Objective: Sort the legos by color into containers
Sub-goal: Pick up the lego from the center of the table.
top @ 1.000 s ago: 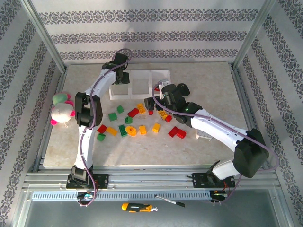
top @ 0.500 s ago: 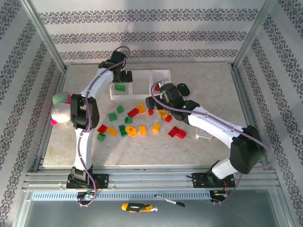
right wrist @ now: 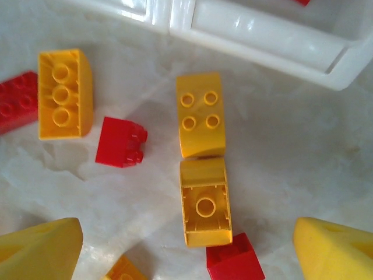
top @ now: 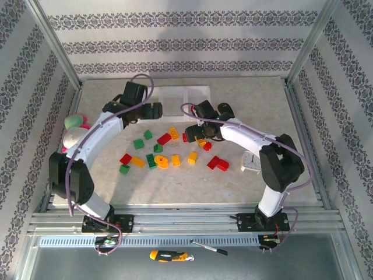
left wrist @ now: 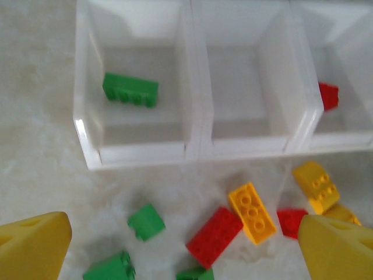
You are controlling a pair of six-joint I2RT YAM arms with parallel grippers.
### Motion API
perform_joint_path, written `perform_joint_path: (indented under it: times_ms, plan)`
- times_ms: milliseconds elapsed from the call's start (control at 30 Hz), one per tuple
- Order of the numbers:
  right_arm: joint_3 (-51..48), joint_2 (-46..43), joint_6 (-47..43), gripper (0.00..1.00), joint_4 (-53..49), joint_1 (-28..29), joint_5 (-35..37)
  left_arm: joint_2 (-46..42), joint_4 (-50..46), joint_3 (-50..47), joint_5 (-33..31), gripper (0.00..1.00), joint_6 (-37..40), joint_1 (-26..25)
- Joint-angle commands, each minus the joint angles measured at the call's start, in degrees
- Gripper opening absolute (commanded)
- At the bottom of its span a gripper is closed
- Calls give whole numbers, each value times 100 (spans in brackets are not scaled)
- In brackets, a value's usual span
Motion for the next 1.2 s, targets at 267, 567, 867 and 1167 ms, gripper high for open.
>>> perform_joint_path:
  times_ms: [267, 567, 867, 1167]
  plan:
    - [735, 1021, -436, 74, -827, -33, 32, -1276, 35, -1615, -32, 99, -903, -798]
    - [1079, 1620, -454, 64, -973, -100, 231, -1524, -14, -1799, -1, 99, -1139, -1093]
    - [979, 1470, -358, 44, -935, -109, 434, -1716, 328, -1862, 132, 99, -628, -1094]
    - [887, 859, -177, 35, -857, -85, 259, -1846, 837, -2017, 232, 99, 92, -1100]
